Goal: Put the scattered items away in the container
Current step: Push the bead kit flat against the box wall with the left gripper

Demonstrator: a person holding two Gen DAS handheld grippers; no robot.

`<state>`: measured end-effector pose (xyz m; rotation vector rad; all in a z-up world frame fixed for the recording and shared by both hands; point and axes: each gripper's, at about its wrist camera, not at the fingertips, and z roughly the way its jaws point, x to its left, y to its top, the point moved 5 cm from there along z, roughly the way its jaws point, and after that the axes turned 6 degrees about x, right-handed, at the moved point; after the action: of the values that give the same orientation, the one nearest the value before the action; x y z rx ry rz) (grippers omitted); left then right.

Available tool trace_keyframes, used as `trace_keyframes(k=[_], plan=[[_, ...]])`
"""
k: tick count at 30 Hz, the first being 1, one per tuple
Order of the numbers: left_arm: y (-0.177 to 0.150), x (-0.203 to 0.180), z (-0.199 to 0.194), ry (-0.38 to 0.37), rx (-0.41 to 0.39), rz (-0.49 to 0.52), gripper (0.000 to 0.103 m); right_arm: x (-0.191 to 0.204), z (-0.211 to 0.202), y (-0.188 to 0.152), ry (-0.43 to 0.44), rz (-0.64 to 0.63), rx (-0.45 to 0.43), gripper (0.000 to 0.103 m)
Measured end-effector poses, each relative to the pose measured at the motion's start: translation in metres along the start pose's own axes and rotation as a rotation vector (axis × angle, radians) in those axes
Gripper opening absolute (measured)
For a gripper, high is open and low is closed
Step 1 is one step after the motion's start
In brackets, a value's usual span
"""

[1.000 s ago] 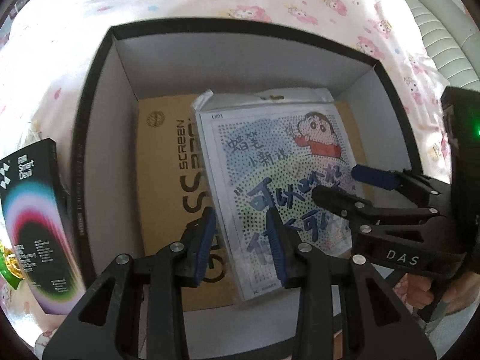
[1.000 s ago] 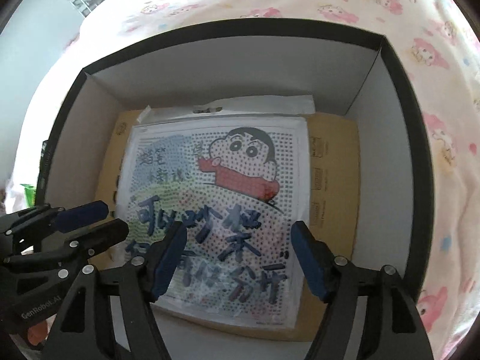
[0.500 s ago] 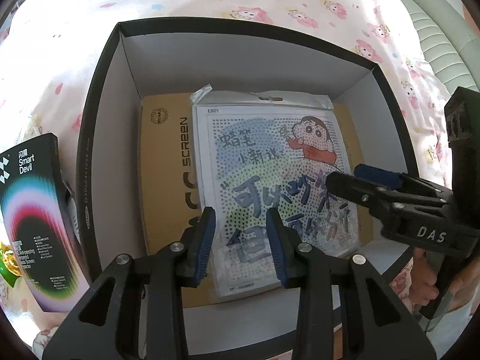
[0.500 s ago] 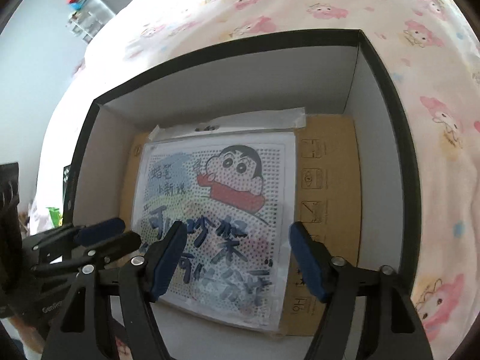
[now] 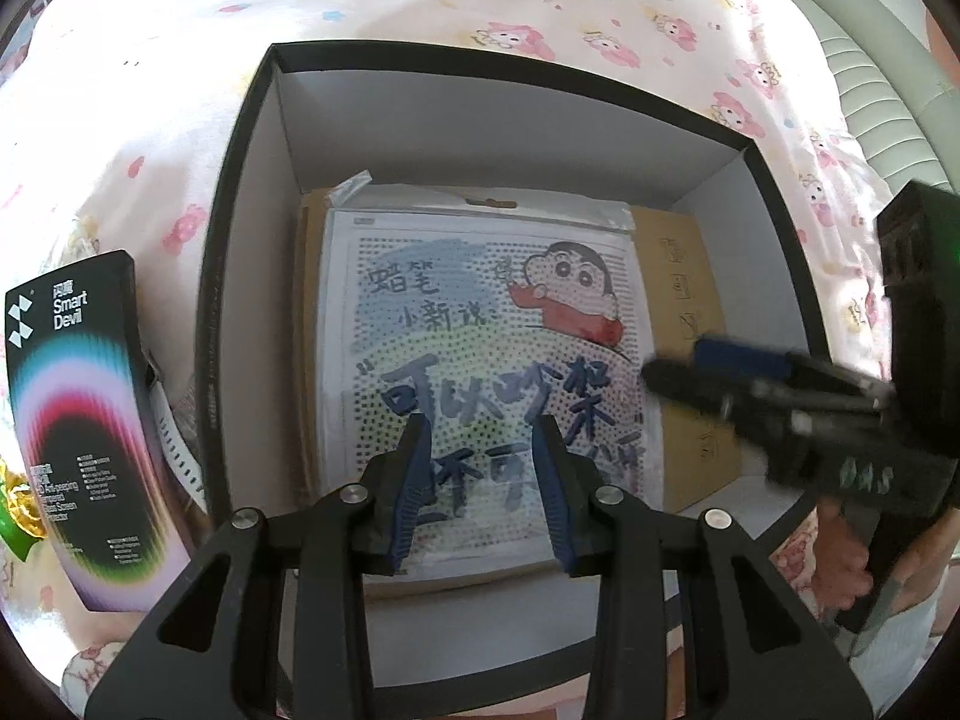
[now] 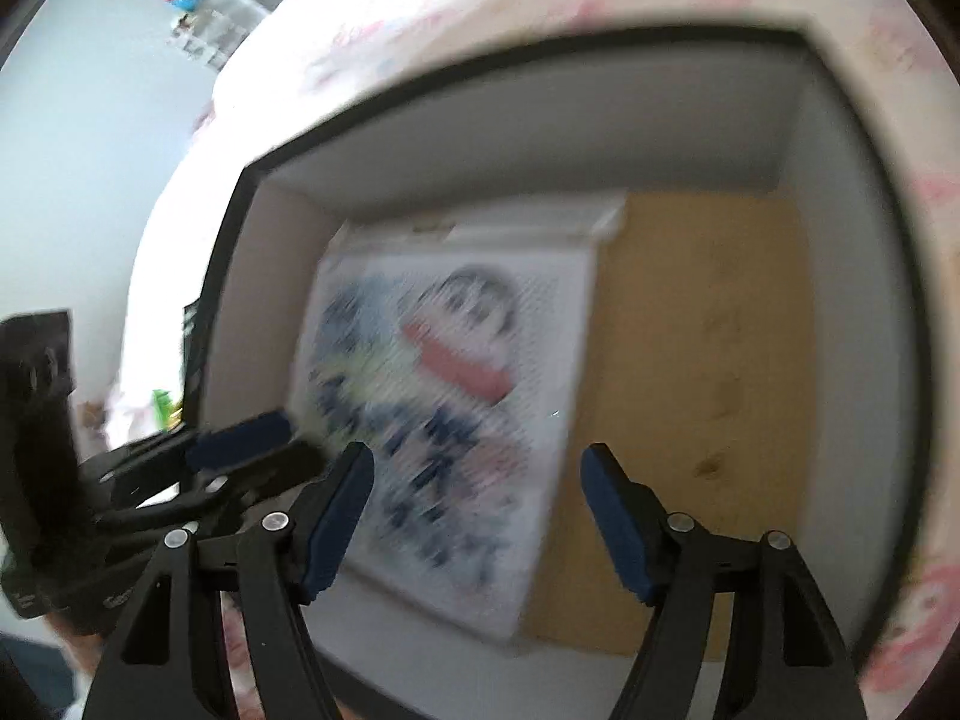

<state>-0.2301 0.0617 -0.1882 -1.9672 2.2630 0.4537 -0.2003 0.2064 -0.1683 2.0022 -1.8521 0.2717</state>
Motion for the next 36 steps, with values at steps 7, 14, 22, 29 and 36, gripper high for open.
trace_keyframes(k=[7, 14, 22, 29, 36], plan=[[0.001, -0.028, 0.014, -0.056, 0.003, 0.047, 0.035, -0.003, -0.028, 0.004, -0.069, 0.011, -0.106, 0.067], [-0.013, -0.012, 0.012, 0.003, 0.024, -0.023, 0.035, -0.027, -0.028, -0.011, 0.015, 0.064, 0.028, 0.067], [-0.019, 0.001, -0.010, 0.006, -0.019, -0.056, 0.035, 0.006, 0.007, 0.004, 0.008, -0.030, 0.095, 0.069], [-0.018, 0.005, -0.007, -0.058, -0.027, -0.051, 0.034, 0.005, -0.010, 0.008, 0.023, 0.006, 0.006, 0.069], [-0.009, -0.017, 0.010, -0.091, -0.018, -0.012, 0.035, 0.002, -0.017, 0.013, -0.086, 0.036, -0.050, 0.069]])
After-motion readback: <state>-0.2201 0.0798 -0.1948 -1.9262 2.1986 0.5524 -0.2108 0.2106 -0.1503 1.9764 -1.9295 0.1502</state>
